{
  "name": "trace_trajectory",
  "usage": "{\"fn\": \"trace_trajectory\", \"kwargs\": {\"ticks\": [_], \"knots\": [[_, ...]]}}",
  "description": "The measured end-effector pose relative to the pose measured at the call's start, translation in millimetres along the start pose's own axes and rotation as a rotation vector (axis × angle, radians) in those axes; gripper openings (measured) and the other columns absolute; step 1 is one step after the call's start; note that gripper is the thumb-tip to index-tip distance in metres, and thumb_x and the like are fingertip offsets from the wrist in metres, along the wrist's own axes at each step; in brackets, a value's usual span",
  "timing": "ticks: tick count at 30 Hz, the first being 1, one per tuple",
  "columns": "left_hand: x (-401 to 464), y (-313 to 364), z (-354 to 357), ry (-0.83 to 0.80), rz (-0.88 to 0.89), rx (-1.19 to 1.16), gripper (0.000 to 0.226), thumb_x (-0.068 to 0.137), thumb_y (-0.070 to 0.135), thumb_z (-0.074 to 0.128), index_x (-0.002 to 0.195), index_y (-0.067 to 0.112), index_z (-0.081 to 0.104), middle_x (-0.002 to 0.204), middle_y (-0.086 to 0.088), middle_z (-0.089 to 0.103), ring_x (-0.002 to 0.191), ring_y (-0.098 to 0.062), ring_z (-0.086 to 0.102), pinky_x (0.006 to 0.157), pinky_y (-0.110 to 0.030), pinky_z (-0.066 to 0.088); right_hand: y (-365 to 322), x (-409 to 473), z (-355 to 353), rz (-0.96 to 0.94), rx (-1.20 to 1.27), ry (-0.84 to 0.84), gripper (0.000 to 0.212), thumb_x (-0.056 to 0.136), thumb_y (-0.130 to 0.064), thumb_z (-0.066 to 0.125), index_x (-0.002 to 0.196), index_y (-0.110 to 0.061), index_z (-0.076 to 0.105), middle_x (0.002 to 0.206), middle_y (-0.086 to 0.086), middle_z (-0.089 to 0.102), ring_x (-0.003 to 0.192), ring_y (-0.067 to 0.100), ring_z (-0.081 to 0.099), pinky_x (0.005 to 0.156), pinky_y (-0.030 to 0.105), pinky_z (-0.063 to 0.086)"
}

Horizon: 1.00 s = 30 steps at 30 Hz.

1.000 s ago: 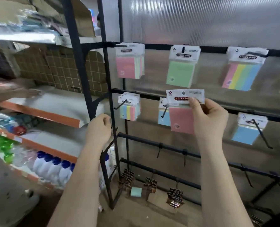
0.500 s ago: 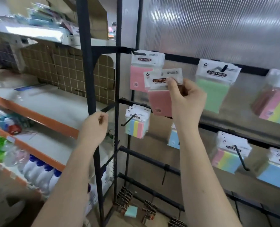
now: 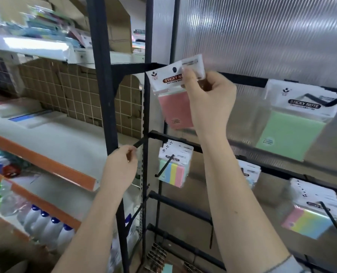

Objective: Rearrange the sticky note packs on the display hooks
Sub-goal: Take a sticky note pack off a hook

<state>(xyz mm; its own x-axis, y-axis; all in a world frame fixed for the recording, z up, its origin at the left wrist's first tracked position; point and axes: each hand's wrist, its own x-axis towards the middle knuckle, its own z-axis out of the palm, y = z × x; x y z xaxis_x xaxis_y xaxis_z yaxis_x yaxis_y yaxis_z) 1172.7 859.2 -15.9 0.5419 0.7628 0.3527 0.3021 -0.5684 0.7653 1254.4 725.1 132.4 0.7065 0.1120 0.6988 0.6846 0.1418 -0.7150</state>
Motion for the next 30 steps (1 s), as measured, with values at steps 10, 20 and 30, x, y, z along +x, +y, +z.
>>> {"fn": "trace_trajectory", "kwargs": {"ticks": [10, 20, 30], "knots": [[17.4, -0.7, 9.0, -0.107, 0.079, -0.011, 0.019, 0.094, 0.018, 0.047, 0.102, 0.017, 0.064, 0.09, -0.002, 0.065, 0.075, -0.021, 0.061, 0.063, -0.025, 0.043, -7.3, -10.7, 10.3, 0.066, -0.04, 0.169, 0.027, 0.085, -0.029, 0.068, 0.064, -0.012, 0.066, 0.057, -0.01, 0.063, 0.051, 0.0, 0.053, 0.046, 0.014, 0.038], [22.1, -1.7, 15.3, -0.201, 0.133, -0.047, 0.014, 0.093, 0.013, 0.047, 0.096, 0.02, 0.059, 0.082, 0.005, 0.058, 0.066, -0.004, 0.051, 0.055, -0.013, 0.034, 14.0, 0.1, 18.1, 0.183, -0.092, 0.253, 0.037, 0.085, -0.035, 0.069, 0.077, 0.001, 0.067, 0.075, 0.018, 0.068, 0.06, 0.012, 0.05, 0.056, 0.026, 0.038], [24.0, -6.0, 30.4, -0.238, 0.15, -0.033, 0.019, 0.095, 0.02, 0.048, 0.111, 0.019, 0.058, 0.091, 0.01, 0.055, 0.074, -0.003, 0.048, 0.055, -0.009, 0.03, 41.9, 26.2, 22.3, 0.098, -0.236, 0.346, 0.022, 0.082, -0.031, 0.072, 0.092, -0.013, 0.066, 0.097, 0.005, 0.062, 0.078, 0.003, 0.05, 0.068, 0.01, 0.038]]}}
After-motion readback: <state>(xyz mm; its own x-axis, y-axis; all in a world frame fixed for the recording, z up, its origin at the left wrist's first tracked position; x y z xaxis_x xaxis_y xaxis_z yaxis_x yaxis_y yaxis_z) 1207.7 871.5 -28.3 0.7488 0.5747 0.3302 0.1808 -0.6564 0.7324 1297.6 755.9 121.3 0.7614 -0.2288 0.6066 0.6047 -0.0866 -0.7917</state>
